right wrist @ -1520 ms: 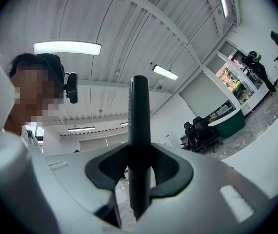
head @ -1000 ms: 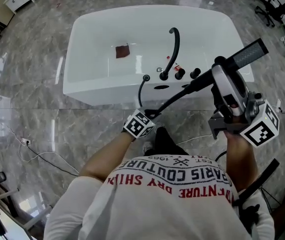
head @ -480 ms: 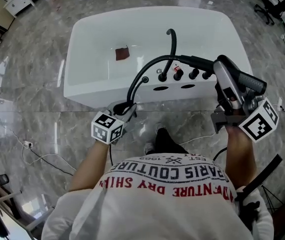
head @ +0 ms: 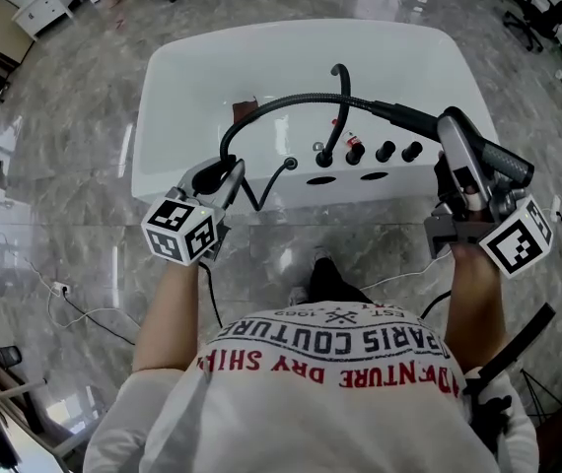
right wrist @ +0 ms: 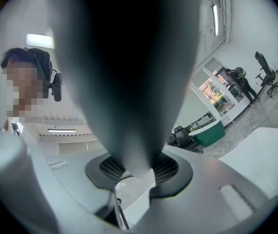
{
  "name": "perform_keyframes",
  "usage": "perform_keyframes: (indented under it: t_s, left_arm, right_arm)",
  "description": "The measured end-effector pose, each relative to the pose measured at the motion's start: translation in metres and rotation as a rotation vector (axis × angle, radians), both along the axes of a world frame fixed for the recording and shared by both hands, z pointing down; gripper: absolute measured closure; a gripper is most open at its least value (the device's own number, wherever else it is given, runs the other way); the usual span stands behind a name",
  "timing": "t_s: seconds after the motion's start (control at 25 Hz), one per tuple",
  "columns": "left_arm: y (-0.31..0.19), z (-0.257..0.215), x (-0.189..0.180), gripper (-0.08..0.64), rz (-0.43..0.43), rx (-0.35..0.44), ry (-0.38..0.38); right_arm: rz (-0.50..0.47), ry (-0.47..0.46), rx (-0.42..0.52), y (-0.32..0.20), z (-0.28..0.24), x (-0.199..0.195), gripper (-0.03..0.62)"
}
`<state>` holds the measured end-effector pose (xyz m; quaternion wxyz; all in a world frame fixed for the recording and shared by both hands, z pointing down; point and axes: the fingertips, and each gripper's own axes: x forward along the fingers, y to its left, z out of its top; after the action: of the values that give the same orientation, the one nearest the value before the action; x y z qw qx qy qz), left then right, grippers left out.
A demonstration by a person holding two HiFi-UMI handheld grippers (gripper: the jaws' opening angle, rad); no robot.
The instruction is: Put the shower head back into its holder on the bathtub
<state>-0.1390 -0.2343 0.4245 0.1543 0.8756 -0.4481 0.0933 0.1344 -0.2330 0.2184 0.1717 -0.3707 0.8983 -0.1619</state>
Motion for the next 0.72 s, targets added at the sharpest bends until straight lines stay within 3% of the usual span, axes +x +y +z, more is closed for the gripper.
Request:
perform_keyframes:
  t_s: [0.32,0.72]
  left_arm:
    - [-0.049,-0.063,0.010,0.492,-0.003,0.146,-0.008]
    - [-0.103,-0.089,0.032,0.492,0.015,0.219,-0.028]
  right_arm:
    - [0.066,-0.004,-0.011,-0.009,0.005,0.029,0.457]
    - [0.127,0.017,-0.030,-0.026,0.015,0.053,0.457]
